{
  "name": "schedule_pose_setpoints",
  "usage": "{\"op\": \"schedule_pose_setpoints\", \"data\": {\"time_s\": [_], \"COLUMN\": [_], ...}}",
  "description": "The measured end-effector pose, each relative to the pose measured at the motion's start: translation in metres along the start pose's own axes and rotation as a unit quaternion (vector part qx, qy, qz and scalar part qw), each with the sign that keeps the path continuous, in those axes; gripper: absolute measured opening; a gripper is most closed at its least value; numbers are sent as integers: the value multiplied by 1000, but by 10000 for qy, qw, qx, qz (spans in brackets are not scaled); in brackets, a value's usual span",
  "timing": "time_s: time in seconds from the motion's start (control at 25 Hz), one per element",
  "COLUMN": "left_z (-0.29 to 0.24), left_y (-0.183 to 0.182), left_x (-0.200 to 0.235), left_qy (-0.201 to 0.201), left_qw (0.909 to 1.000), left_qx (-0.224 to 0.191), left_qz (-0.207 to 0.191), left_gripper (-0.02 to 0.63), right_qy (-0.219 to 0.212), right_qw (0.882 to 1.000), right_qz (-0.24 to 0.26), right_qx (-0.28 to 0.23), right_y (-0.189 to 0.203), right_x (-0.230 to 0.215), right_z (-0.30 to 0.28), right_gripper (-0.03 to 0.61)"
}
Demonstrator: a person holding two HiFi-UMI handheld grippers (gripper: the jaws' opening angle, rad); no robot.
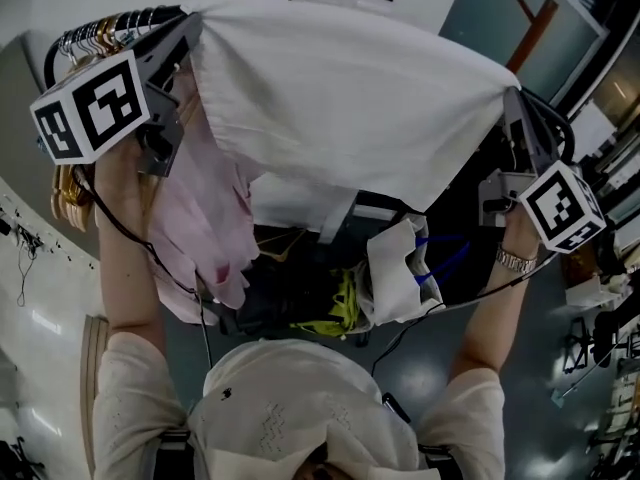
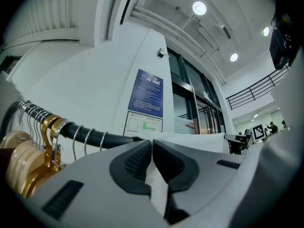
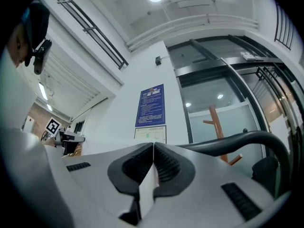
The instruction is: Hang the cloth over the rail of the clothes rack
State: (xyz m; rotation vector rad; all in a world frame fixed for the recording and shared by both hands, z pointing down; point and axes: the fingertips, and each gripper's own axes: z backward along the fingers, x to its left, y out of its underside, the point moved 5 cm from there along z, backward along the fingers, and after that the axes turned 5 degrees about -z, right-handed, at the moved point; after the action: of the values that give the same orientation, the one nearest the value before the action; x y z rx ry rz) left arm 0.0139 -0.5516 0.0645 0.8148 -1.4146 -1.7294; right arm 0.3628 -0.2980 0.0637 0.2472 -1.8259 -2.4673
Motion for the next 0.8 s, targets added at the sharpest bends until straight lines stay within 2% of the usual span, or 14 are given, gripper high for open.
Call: {"op": "schedule_pose_setpoints", "data": {"time_s": [0.2, 0.28, 0.36, 0.44, 0.52, 0.6, 0.72, 0.8], "left_z": [-4, -3, -4, -5, -1, 7, 23, 34], "left_y": [1, 6, 8, 10, 10, 6, 1, 0], "left_x": [1, 1, -1, -2, 0, 4, 9, 7], "left_qy": [-88, -266, -553, -971, -1438, -1858, -2355, -2414], "left_qw": [9998, 9992, 9961, 9891, 9781, 9657, 9492, 9469], "left_qx": [-133, -218, -228, -155, -169, -259, -499, -714], "left_qz": [93, -189, -643, -1097, -1494, -1795, -2028, -1998], "left_gripper": [25, 26, 29, 68, 132, 155, 155, 154], "right_qy": [115, 109, 151, 301, 539, 765, 1146, 1132], "right_qw": [9997, 9996, 9998, 9995, 9982, 9960, 9901, 9881], "right_qz": [-186, -212, -109, 68, 258, 435, 628, 610], "right_qx": [-132, -147, -64, 10, -40, -134, -517, -842], "right_y": [4, 15, 22, 25, 25, 24, 18, 16], "right_x": [-4, -5, -5, -7, -9, -10, -12, -10], "right_z": [-2, 0, 0, -1, 2, 7, 21, 34], "right_gripper": [20, 21, 23, 36, 74, 85, 84, 83]}}
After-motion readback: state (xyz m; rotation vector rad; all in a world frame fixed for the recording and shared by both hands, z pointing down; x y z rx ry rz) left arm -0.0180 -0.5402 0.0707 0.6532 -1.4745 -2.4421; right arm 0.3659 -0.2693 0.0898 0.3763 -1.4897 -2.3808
